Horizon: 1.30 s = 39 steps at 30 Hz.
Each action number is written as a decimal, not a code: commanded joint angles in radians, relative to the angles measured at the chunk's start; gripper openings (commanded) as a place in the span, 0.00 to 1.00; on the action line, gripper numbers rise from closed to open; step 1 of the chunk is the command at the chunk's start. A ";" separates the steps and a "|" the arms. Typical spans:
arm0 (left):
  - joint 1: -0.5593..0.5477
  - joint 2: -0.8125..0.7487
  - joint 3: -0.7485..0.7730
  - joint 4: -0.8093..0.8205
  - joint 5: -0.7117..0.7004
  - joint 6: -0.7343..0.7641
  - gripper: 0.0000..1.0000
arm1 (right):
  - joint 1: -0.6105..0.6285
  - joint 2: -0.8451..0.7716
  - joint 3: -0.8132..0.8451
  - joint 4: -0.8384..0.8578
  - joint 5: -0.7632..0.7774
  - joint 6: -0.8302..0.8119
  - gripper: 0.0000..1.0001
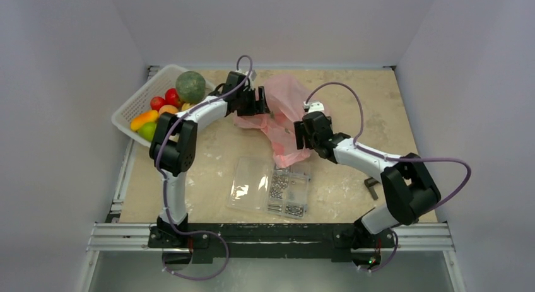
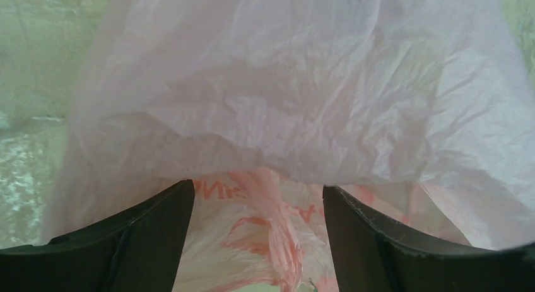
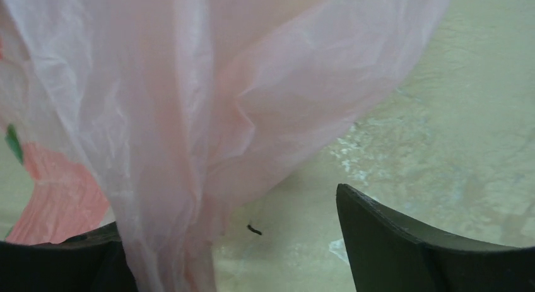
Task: Take the fake fruits out of the plastic bag
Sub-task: Adjust the plastic bag at the center of the board.
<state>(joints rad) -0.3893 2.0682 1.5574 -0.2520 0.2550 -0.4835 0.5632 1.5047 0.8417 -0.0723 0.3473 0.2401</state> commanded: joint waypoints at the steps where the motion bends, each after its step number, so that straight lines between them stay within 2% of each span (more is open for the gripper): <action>1: -0.010 -0.067 -0.064 0.033 0.047 -0.020 0.74 | 0.001 -0.013 0.086 -0.146 0.192 0.100 0.86; 4: -0.012 -0.132 -0.111 0.047 0.066 -0.030 0.74 | 0.000 -0.054 0.108 -0.180 0.143 0.179 0.97; 6: -0.014 -0.186 -0.150 0.060 0.077 -0.040 0.75 | 0.000 -0.080 0.130 -0.204 0.121 0.199 0.99; 8: -0.019 -0.239 -0.188 0.076 0.093 -0.053 0.76 | 0.003 -0.111 0.143 -0.185 0.092 0.188 0.99; 13: -0.046 -0.357 -0.261 0.116 0.131 -0.093 0.80 | -0.003 -0.162 0.111 0.059 -0.019 0.103 0.99; 15: -0.061 -0.397 -0.280 0.119 0.135 -0.101 0.81 | -0.018 -0.172 0.131 0.131 -0.121 0.102 0.99; 18: -0.080 -0.438 -0.316 0.150 0.160 -0.137 0.81 | -0.025 -0.146 0.229 0.088 -0.109 0.141 0.99; 21: -0.108 -0.444 -0.359 0.232 0.181 -0.196 0.82 | -0.114 -0.108 0.291 0.052 -0.150 0.217 0.99; 23: -0.130 -0.421 -0.365 0.294 0.177 -0.235 0.81 | -0.198 -0.073 0.302 0.067 -0.231 0.270 0.91; 24: -0.139 -0.406 -0.363 0.307 0.167 -0.255 0.80 | -0.238 -0.045 0.313 0.089 -0.282 0.284 0.87; 26: -0.151 -0.372 -0.365 0.351 0.154 -0.304 0.73 | -0.288 0.059 0.362 0.110 -0.341 0.273 0.84; 30: -0.172 -0.286 -0.371 0.474 0.133 -0.411 0.59 | -0.354 0.262 0.518 0.053 -0.457 0.235 0.67; 36: -0.179 -0.111 -0.286 0.511 0.108 -0.562 0.42 | -0.428 0.424 0.592 0.066 -0.564 0.290 0.66; 39: -0.183 -0.051 -0.263 0.541 0.094 -0.606 0.40 | -0.447 0.478 0.603 0.095 -0.608 0.306 0.65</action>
<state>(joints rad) -0.5655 1.9663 1.2331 0.1917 0.3779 -0.9802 0.1432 1.9656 1.3743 -0.0093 -0.1497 0.5083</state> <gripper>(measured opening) 0.413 0.660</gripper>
